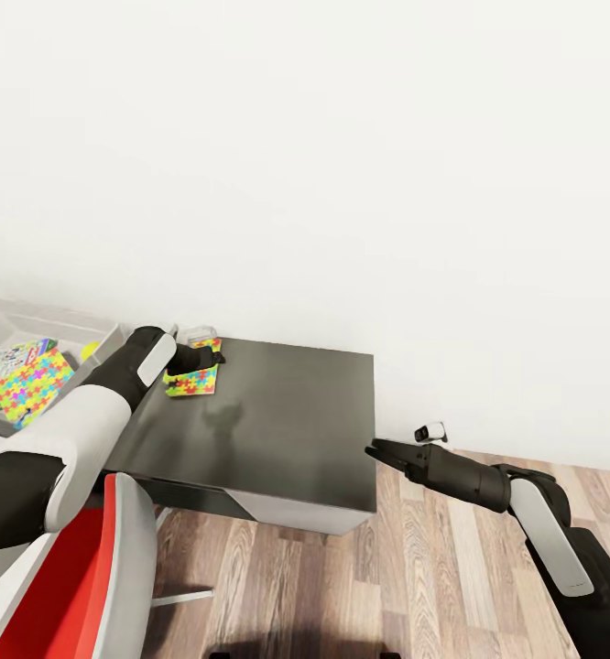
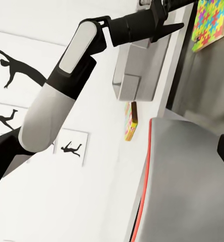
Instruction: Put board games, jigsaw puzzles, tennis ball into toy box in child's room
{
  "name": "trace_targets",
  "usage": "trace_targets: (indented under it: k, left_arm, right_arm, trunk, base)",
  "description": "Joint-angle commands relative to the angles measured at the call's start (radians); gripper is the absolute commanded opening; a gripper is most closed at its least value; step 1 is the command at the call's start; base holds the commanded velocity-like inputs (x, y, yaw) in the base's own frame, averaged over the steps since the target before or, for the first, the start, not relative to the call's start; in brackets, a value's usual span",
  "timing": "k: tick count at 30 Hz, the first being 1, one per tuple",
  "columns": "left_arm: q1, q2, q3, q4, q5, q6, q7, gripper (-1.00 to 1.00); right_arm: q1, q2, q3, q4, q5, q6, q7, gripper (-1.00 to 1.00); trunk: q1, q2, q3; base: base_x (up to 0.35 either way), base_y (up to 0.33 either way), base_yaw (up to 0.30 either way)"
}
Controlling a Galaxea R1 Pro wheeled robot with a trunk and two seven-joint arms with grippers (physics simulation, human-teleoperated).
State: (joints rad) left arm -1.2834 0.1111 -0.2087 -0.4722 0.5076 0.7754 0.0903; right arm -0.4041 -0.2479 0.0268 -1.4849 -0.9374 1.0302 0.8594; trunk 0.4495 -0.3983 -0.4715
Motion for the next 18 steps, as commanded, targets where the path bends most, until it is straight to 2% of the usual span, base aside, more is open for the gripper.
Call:
trace_targets:
  k: [1,18]
  left_arm:
    - [-0.001,0.002,-0.007,-0.002,0.011,0.003,0.009,1.0]
    - [-0.001,0.012,-0.006,-0.002,0.007,-0.003,0.013,1.0]
  right_arm:
    - [-0.001,-0.001,0.0,0.0,0.0,0.004,0.003,1.0]
    - [-0.001,-0.001,-0.001,0.0,0.0,0.004,0.003,1.0]
  trunk:
    - [0.001,-0.002,-0.001]
    - [0.001,-0.002,-0.001]
  base:
    - [0.0,0.0,-0.002]
    - [0.0,0.0,0.0]
